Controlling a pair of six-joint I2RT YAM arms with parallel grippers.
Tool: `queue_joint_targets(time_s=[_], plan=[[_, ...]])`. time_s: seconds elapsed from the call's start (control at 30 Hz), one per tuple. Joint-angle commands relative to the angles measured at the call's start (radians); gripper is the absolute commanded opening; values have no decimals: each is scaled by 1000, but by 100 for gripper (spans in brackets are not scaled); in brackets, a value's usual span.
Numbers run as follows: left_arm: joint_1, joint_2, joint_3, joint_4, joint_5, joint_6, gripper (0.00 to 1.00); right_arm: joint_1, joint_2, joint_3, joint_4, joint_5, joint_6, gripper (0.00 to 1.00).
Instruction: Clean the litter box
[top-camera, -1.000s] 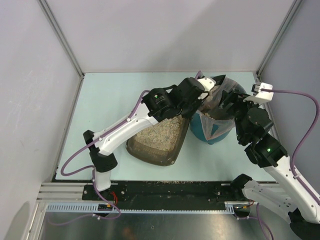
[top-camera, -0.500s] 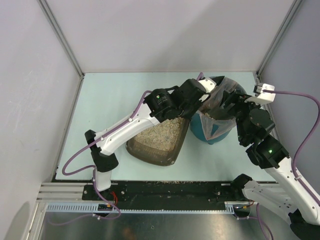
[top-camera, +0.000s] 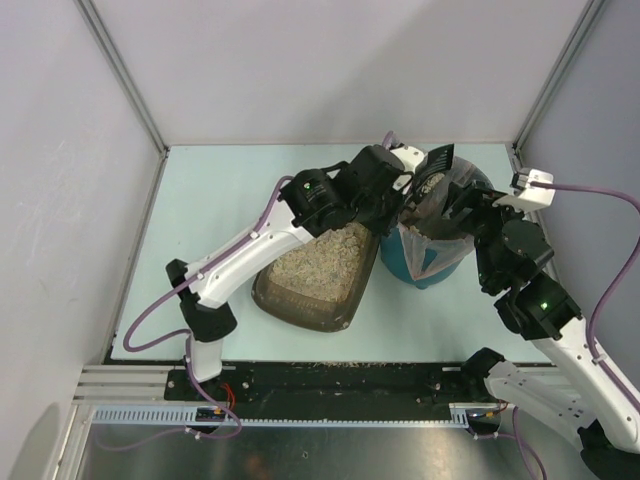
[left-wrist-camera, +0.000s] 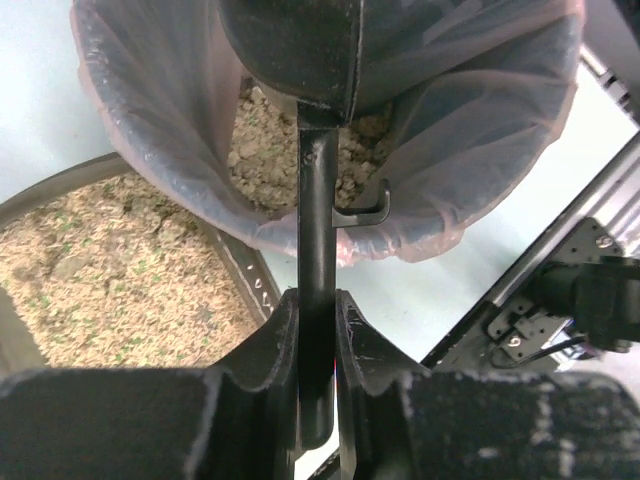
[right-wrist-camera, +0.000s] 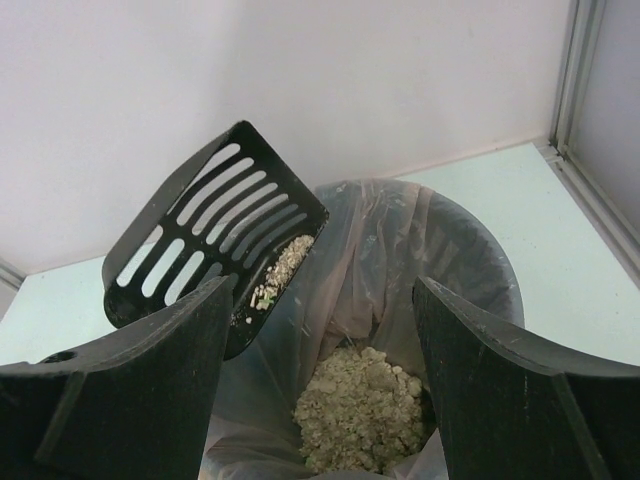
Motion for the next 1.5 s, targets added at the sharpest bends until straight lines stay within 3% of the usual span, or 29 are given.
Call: queue_joint_targets(time_s=[0.0, 0.8, 0.97, 1.3, 1.47], plan=[[31, -17, 55, 61, 129, -84, 0, -3, -19, 4, -1, 33, 16, 77], [159, -194, -91, 214, 374, -229, 0, -1, -32, 4, -45, 56, 47, 77], [198, -316, -301, 319, 449, -276, 0, -3, -26, 4, -44, 53, 50, 77], [367, -707, -931, 606, 567, -451, 0, -4, -14, 4, -52, 49, 52, 77], [424, -832, -1095, 656, 601, -537, 0, -4, 4, 4, -21, 19, 39, 78]])
